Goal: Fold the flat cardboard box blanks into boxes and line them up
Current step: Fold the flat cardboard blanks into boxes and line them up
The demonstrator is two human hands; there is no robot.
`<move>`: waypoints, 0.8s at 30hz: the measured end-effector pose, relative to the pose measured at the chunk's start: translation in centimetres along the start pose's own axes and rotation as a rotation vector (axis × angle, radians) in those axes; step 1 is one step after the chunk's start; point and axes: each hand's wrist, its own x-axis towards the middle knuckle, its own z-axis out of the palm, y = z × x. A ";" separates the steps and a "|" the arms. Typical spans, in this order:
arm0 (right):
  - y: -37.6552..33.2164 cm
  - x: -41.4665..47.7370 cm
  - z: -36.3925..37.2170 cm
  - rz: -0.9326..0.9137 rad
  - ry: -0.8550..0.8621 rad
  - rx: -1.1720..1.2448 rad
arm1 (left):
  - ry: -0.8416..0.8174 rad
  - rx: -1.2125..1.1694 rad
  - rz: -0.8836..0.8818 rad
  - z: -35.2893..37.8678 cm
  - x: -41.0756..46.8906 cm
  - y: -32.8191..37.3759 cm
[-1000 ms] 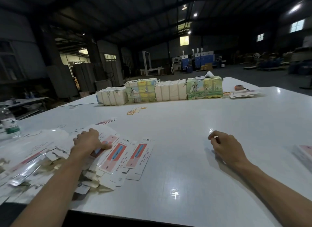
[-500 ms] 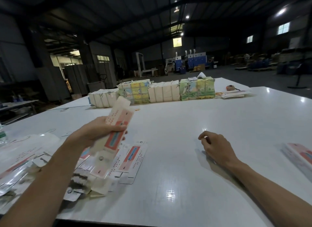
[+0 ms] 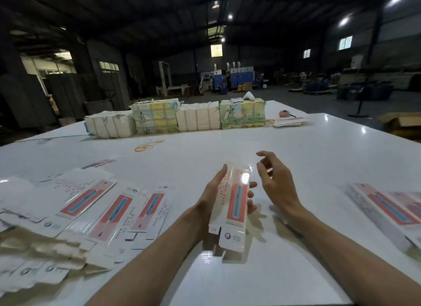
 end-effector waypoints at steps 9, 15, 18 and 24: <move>-0.3 -0.1 0.5 -0.205 -0.269 -0.253 | -0.043 0.006 0.100 -1.1 0.3 -2.2; -0.6 0.4 0.4 -0.094 -0.243 -0.056 | -0.043 0.002 0.075 -0.4 -0.1 -2.1; -1.1 0.8 0.2 0.032 -0.233 0.111 | -0.057 -0.027 0.052 -0.3 -0.1 -1.7; -1.8 1.4 -0.6 0.177 -0.240 0.210 | -0.155 0.025 0.008 0.2 -0.4 -1.0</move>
